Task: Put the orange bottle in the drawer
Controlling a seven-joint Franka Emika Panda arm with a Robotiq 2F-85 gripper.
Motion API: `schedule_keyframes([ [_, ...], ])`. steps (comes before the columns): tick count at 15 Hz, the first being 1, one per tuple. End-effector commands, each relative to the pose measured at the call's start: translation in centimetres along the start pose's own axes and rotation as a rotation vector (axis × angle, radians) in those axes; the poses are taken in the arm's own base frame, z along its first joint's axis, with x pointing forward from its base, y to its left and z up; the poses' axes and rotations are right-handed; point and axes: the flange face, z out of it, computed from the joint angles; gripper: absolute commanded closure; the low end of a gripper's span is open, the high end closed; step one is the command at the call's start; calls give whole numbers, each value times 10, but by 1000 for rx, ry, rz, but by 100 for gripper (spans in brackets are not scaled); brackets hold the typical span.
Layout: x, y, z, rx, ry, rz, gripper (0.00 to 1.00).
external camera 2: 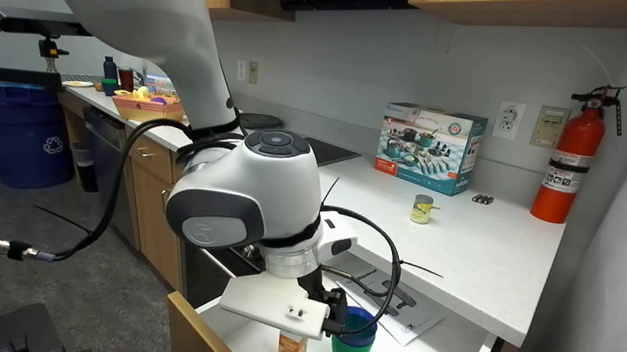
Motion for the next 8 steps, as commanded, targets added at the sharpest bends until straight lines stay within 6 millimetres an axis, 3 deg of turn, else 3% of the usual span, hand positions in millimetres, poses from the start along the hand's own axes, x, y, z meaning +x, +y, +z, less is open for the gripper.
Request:
schedule_keyframes([
  [1, 1, 7, -20, 20, -20, -9, 0],
  [4, 9, 16, -43, 41, -49, -39, 0],
  [8, 36, 22, -82, 42, -82, -104, 0],
])
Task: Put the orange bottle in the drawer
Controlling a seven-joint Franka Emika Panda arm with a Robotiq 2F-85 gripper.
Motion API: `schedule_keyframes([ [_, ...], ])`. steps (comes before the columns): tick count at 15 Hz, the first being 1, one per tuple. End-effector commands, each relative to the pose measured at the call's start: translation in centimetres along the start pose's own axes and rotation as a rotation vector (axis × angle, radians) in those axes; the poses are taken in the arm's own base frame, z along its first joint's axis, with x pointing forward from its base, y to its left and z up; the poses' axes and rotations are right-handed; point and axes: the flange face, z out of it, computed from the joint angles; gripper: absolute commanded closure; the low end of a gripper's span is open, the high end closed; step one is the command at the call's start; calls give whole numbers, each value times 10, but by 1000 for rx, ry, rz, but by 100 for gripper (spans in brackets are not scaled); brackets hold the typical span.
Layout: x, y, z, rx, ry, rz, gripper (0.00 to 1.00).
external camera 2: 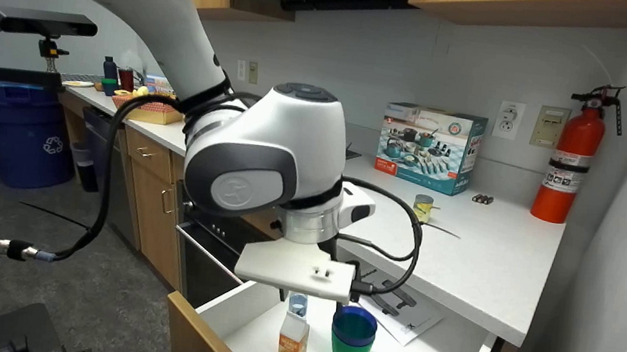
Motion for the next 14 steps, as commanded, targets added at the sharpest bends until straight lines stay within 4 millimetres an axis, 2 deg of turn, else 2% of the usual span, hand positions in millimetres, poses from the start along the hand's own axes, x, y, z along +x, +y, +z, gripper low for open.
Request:
schedule_keyframes([
  [1, 24, 0, -43, 8, -25, -47, 0],
  [6, 57, -1, -86, 36, -54, -123, 0],
  [10, 77, -3, -110, 52, -55, -144, 0],
  [11, 70, -3, -95, 51, -40, -131, 0],
  [14, 71, -3, -95, 54, -43, -133, 0],
])
